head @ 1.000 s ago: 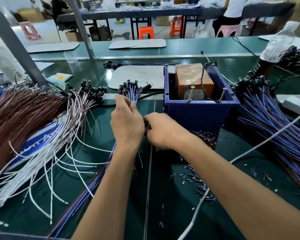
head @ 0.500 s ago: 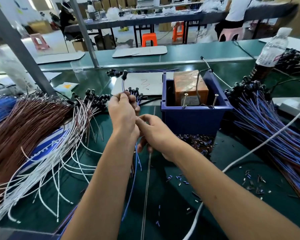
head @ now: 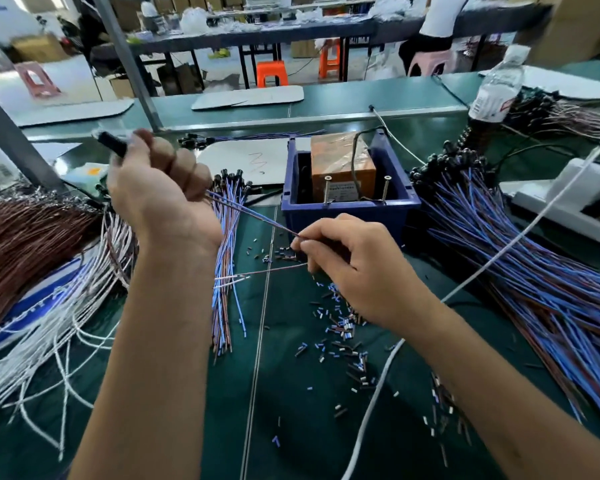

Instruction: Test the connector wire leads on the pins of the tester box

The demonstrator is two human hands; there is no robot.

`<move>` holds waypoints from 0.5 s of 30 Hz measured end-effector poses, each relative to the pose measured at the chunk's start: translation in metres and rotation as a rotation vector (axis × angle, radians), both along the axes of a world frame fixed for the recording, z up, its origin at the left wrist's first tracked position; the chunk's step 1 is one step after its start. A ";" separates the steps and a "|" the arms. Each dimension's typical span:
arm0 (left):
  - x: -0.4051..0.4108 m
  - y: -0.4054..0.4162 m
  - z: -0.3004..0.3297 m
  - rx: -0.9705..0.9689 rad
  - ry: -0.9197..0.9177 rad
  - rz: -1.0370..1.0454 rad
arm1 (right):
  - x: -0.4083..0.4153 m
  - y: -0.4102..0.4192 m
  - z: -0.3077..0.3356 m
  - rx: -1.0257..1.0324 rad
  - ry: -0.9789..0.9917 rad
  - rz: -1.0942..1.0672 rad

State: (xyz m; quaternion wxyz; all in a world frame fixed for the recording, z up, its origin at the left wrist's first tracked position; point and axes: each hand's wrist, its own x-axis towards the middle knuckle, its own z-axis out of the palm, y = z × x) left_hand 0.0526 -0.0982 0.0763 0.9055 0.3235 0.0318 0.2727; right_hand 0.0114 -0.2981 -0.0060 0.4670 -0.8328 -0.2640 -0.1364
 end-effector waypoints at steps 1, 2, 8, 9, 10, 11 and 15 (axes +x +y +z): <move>-0.002 -0.001 0.002 -0.020 -0.024 -0.007 | -0.001 0.000 -0.001 0.091 0.031 0.029; -0.004 -0.001 0.005 -0.041 -0.050 -0.020 | -0.002 0.002 -0.001 0.203 0.074 0.070; -0.011 -0.009 0.013 -0.269 -0.144 -0.301 | -0.004 0.024 0.025 0.843 0.206 0.323; -0.011 -0.009 0.013 -0.318 -0.164 -0.351 | -0.003 0.028 0.031 0.891 0.191 0.347; -0.011 -0.009 0.012 -0.368 -0.186 -0.395 | -0.002 0.032 0.036 0.930 0.181 0.366; -0.009 -0.009 0.010 -0.409 -0.209 -0.434 | -0.001 0.036 0.039 0.965 0.182 0.379; -0.002 -0.004 -0.004 -0.052 -0.100 -0.313 | 0.008 0.042 0.036 0.884 0.219 0.283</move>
